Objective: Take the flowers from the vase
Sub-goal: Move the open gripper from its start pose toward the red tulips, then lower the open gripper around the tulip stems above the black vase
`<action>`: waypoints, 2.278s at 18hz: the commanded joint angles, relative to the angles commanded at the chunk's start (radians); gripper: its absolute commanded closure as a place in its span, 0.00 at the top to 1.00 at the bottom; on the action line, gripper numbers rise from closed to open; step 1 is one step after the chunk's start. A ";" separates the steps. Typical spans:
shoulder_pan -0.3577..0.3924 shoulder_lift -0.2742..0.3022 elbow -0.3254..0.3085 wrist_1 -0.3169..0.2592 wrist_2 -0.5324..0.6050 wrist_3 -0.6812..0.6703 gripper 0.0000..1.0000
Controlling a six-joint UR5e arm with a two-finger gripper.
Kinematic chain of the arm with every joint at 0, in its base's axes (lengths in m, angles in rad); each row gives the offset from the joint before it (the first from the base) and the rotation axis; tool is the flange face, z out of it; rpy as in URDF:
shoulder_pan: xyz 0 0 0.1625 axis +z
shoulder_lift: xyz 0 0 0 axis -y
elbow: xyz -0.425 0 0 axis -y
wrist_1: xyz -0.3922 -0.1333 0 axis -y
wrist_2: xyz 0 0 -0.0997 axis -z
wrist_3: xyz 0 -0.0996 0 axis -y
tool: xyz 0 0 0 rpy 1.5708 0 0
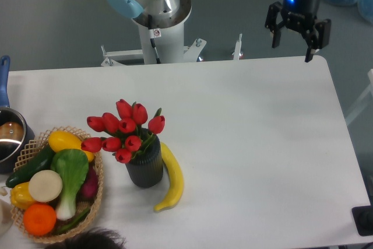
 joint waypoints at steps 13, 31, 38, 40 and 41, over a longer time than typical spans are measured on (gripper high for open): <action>-0.026 0.017 -0.038 0.000 -0.116 -0.092 1.00; -0.112 0.006 -0.210 0.003 -0.551 -0.282 1.00; -0.262 -0.071 -0.215 0.089 -0.578 -0.273 1.00; -0.290 -0.083 -0.216 0.094 -0.612 -0.273 1.00; -0.301 -0.086 -0.216 0.098 -0.635 -0.273 1.00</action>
